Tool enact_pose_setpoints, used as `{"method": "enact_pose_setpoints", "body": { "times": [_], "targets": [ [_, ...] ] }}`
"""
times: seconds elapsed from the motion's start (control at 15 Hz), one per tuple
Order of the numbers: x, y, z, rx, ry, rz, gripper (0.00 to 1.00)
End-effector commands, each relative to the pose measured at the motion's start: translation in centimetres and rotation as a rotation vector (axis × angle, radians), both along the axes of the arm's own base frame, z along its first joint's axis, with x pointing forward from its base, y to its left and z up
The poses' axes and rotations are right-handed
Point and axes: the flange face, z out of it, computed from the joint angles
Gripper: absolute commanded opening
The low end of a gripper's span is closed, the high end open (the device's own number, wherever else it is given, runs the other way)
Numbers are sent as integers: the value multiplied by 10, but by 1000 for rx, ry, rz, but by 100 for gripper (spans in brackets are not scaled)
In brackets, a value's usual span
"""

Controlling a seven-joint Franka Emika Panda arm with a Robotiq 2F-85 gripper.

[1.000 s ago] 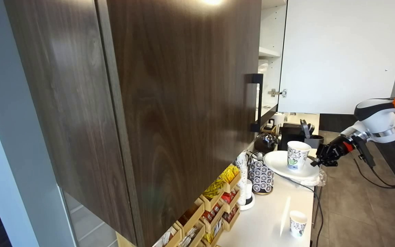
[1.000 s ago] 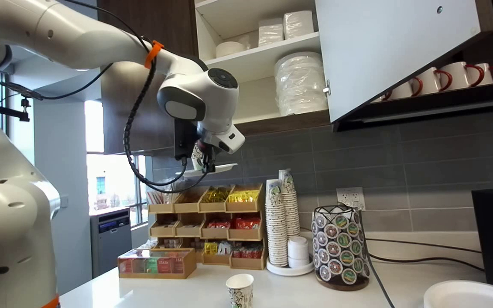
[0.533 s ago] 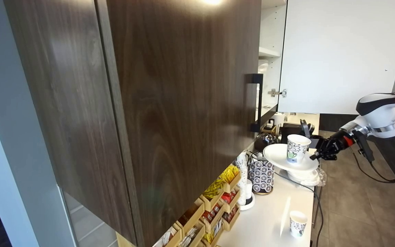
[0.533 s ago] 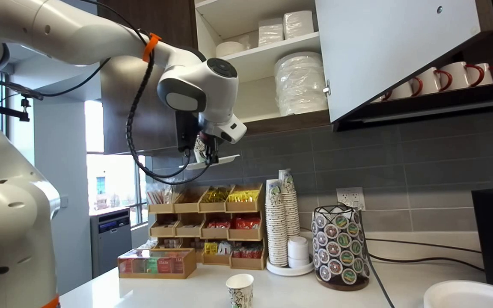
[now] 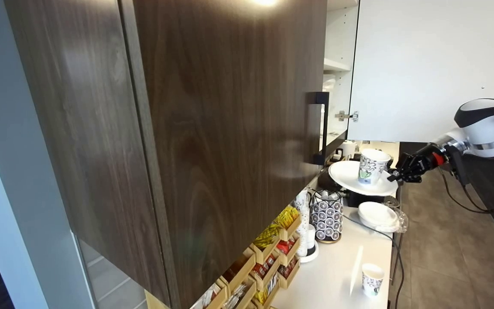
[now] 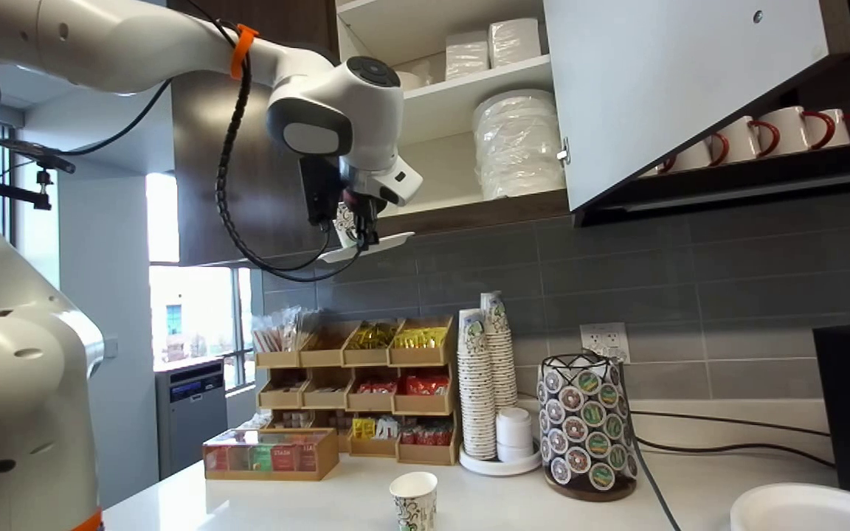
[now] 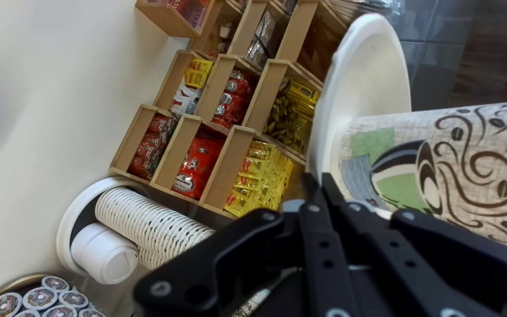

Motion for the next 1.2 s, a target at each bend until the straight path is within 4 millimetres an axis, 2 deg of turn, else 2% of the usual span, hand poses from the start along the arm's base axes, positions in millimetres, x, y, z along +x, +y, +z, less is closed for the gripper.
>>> {"method": "enact_pose_setpoints", "body": {
  "times": [0.0, 0.2, 0.73, 1.13],
  "targets": [
    [0, 0, 2, 0, 0, 0, 3],
    [0, 0, 5, 4, -10, 3, 1],
    [-1, -2, 66, -9, -88, -10, 1],
    [11, -3, 93, 6, -120, -37, 1]
  ]
}}
